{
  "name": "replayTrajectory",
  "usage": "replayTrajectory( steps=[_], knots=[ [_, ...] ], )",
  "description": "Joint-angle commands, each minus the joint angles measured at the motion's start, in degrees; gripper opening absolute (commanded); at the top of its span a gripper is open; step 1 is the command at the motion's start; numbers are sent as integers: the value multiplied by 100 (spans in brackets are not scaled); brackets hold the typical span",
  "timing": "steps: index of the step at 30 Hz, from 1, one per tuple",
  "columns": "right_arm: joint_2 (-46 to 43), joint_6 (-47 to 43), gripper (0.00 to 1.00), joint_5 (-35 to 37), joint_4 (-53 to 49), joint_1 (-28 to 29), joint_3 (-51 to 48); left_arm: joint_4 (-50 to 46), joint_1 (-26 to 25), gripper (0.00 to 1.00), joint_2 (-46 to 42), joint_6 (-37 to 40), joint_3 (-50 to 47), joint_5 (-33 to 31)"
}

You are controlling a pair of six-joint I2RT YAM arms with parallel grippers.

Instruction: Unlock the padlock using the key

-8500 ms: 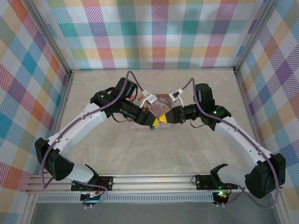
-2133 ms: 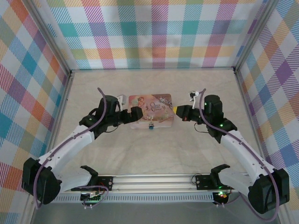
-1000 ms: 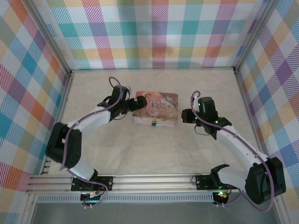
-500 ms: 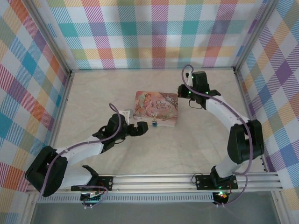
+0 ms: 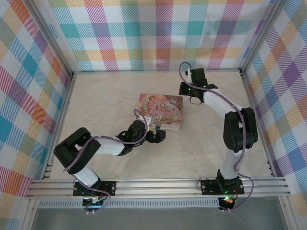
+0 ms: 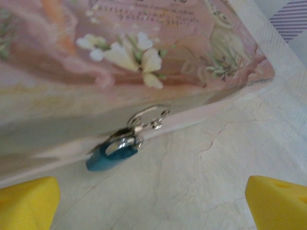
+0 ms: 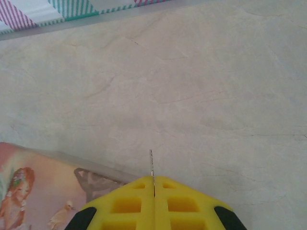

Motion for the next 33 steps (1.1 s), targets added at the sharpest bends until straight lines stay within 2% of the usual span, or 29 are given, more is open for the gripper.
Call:
replayTrajectory(
  steps=[1,13,19,33],
  knots=[
    [164,-183,0,84,-89,-27,223,625,-92,99,266,292,183,-159],
    [457,-280,0,101,-186,-28,416,692,-154,96,614,291,337,138],
    [448,-289,0,98,-201,-26,352,977,-243,96,654,415,209,-86],
    [495,-263,0,-57,-184,-14,183,1296,-260,90,1228,577,712,398]
  ],
)
